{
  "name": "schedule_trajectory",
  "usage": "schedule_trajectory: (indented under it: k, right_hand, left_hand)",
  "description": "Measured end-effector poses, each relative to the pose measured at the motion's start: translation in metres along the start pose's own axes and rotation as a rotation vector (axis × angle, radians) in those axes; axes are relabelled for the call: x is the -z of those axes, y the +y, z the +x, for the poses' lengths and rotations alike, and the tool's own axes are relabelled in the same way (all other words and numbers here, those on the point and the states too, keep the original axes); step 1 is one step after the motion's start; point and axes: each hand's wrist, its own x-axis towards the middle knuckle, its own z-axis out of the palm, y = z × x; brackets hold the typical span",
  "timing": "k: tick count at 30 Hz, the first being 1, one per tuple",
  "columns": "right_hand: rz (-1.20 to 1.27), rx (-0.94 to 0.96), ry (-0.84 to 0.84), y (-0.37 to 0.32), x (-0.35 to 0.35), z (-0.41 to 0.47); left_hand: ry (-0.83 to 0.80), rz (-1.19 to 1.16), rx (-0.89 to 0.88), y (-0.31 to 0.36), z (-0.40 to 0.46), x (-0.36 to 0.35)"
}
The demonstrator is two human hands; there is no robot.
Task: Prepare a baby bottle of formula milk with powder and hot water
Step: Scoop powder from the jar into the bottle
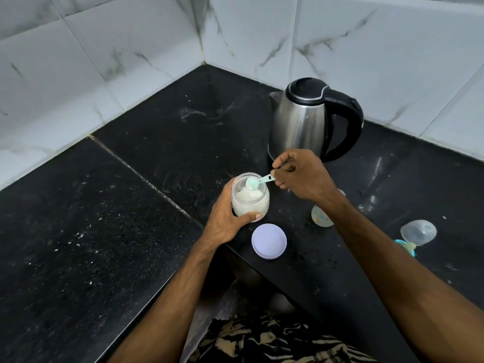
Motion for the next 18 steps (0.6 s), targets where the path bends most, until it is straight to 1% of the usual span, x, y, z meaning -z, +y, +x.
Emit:
schedule_trajectory:
  k: [8,14,18]
  right_hand:
    - [-0.017,0.007,0.008,-0.002,-0.003,-0.002]
    - [-0.116,0.034,-0.002,-0.008,-0.011,-0.001]
    - [-0.236,0.106,-0.036,-0.015,-0.019,0.002]
  left_hand:
    - [-0.006,-0.014,0.003,0.000,0.000,0.000]
    - [-0.006,-0.023,-0.005,0.001,-0.001,0.000]
    - [-0.001,-0.036,-0.011,0.002,-0.001,0.000]
